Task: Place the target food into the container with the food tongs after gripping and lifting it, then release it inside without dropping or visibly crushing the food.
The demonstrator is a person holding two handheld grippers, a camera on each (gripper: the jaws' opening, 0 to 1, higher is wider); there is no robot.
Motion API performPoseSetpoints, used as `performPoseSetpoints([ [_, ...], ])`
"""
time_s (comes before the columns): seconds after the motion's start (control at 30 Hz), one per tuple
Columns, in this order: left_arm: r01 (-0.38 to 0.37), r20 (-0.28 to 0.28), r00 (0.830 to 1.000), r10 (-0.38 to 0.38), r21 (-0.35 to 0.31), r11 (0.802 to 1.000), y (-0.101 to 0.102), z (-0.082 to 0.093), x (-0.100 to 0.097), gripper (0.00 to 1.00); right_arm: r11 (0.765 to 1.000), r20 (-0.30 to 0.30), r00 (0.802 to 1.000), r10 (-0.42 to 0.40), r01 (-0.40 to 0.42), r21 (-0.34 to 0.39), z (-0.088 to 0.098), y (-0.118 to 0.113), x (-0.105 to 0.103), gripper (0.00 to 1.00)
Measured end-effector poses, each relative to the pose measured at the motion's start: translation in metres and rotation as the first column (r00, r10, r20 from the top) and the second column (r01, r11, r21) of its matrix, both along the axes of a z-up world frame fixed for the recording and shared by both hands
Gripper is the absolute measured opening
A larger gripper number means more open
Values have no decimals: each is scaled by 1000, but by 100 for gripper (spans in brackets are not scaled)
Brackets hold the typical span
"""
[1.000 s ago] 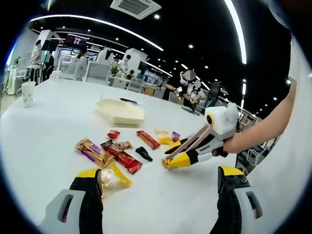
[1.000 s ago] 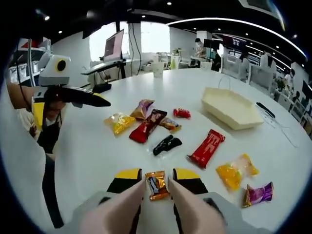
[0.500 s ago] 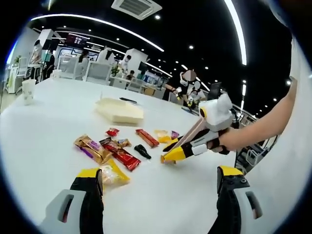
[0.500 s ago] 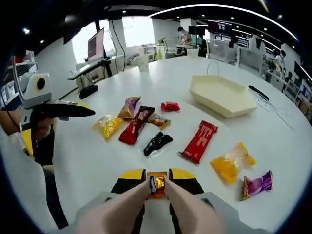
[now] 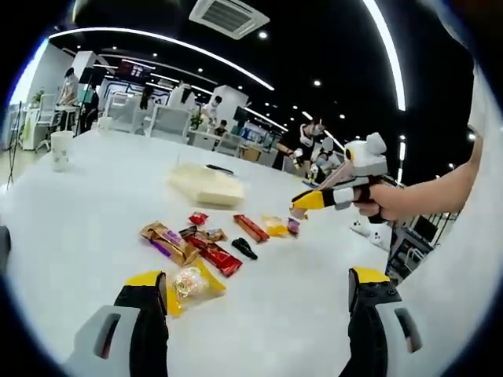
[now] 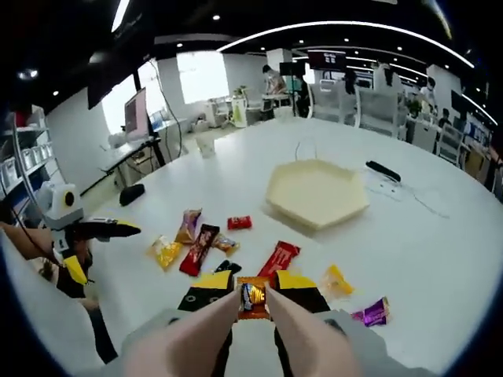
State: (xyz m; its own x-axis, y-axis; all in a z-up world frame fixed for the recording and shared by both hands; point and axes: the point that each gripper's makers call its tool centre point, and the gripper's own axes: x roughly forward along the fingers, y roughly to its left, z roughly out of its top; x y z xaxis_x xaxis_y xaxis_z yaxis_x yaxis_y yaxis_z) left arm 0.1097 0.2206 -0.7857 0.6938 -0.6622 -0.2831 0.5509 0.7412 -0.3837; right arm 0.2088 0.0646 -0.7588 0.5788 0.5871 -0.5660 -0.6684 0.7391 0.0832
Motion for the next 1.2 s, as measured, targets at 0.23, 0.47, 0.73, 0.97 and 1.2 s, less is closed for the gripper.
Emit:
performPoseSetpoints([
  [0.23, 7, 2, 1000, -7, -10, 1000, -3, 3, 2, 96, 998, 62, 996, 57, -54, -42, 20, 7, -3, 19],
  [0.47, -22, 26, 999, 22, 25, 999, 2, 8, -2, 92, 996, 118, 989, 85, -79, -49, 46, 8, 3, 19],
  [0.73, -24, 15, 1000, 24, 14, 1000, -1, 4, 0, 95, 996, 150, 985, 82, -75, -48, 67, -3, 21, 19],
  [0.97, -22, 28, 999, 21, 9, 1000, -8, 8, 5, 98, 999, 157, 986, 52, -50, -21, 80, -9, 38, 19],
  [1.2, -7, 32, 999, 6, 9, 1000, -11, 11, 9, 98, 998, 175, 983, 60, -55, -32, 86, -8, 49, 19],
])
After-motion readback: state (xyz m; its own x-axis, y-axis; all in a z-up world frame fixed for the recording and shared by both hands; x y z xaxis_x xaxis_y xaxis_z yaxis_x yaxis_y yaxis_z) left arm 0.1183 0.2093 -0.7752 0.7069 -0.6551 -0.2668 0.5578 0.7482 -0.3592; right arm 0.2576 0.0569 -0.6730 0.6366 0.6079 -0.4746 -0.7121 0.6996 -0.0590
